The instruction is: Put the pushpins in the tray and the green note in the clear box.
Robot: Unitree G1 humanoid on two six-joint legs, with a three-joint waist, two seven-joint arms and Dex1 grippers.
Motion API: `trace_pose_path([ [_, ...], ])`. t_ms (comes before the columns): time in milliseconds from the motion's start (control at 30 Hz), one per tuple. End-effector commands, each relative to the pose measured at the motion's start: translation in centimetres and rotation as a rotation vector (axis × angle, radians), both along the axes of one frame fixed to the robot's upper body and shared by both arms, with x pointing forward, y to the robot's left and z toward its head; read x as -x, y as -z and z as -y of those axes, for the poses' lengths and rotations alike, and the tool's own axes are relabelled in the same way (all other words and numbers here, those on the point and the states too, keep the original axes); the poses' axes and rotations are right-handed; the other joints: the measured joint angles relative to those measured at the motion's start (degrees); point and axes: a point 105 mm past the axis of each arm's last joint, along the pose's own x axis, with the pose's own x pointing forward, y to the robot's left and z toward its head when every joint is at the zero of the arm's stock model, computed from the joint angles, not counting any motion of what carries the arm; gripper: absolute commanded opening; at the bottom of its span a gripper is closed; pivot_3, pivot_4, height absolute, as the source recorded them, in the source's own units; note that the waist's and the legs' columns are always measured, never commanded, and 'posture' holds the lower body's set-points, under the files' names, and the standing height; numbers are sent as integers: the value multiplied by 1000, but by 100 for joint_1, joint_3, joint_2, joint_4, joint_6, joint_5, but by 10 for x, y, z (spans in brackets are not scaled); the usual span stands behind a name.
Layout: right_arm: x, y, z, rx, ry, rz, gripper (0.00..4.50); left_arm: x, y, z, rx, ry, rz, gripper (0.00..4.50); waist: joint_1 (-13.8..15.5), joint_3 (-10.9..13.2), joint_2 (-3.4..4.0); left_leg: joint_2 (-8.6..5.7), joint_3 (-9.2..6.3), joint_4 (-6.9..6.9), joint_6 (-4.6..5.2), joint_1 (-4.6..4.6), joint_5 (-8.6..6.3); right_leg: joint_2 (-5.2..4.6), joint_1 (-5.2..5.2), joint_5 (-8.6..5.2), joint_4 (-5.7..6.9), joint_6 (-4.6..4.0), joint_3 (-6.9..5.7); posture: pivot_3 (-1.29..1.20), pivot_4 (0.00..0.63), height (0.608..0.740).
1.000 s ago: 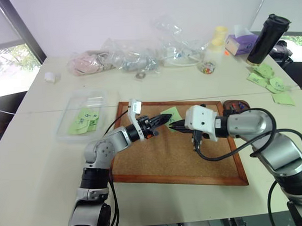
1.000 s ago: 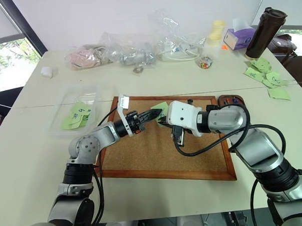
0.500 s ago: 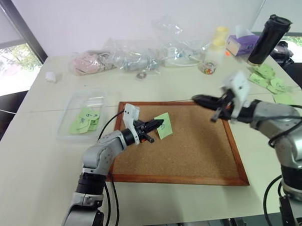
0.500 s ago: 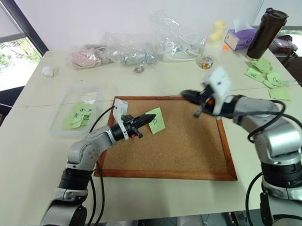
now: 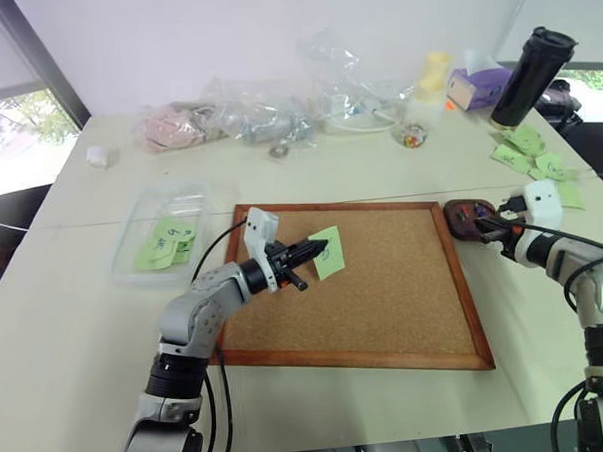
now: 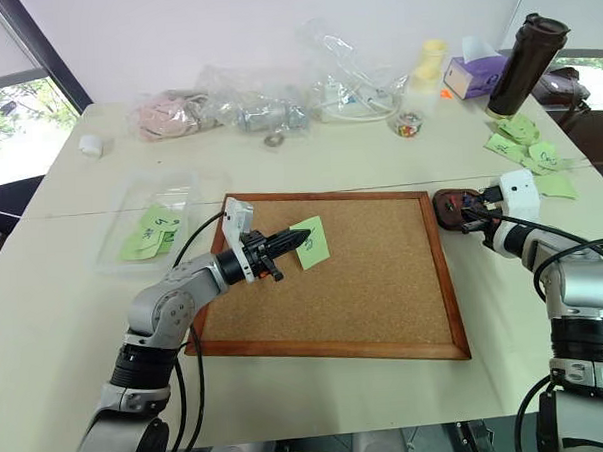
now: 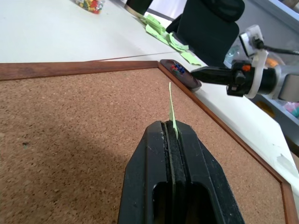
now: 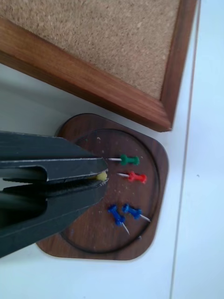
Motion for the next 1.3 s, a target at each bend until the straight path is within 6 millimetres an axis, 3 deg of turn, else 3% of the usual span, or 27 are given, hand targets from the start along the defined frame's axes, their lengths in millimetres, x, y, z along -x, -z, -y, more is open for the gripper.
trace_pose_path([
  [33,-6,-6,6,43,6,32,0,3,-10,3,11,7,46,11,7,0,0,0,0,1,0,0,0,0,1,0,0,0,0,0,150,740],
  [133,-8,2,9,49,5,16,0,4,-9,2,10,6,44,11,5,0,0,-1,0,2,0,1,0,0,2,0,0,0,0,0,150,740],
  [333,-7,-2,7,52,-12,29,2871,6,-9,0,8,0,43,0,4,-2,2,0,0,2,0,2,0,0,3,0,0,0,0,0,150,740],
  [667,-6,-47,-8,32,-69,155,2871,5,-10,-7,2,-19,48,0,7,-2,2,0,0,2,0,1,0,0,3,0,0,0,0,0,150,740],
  [767,-1,-72,-33,20,-186,204,2871,5,-19,-14,-1,-26,71,0,8,-1,2,0,0,2,0,0,0,0,2,0,0,0,0,0,150,740],
  [800,5,-79,-52,7,-284,210,2871,3,-25,-17,-4,-33,89,0,8,-1,2,0,0,2,0,0,0,0,2,0,0,0,0,0,150,740],
  [900,28,-88,-99,-20,-529,198,2871,2,-39,-26,-8,-59,130,0,6,-1,2,3,-2,0,0,0,0,1,1,0,0,0,0,0,150,740],
  [1067,56,-101,-158,-62,-809,205,2871,0,-68,-50,-46,-162,236,0,11,1,-1,3,-3,2,1,0,0,-1,3,0,-2,0,0,0,150,740],
  [1200,66,-97,-183,-49,-931,182,2871,-7,-98,-92,-94,-337,330,0,12,4,-6,3,-5,2,0,-1,0,-1,2,0,-2,0,-1,0,150,740],
  [1300,68,-92,-191,-34,-977,169,2871,-12,-106,-129,-169,-459,361,0,12,4,-6,2,-5,2,1,-1,0,-1,2,0,-2,0,-2,0,150,740],
])
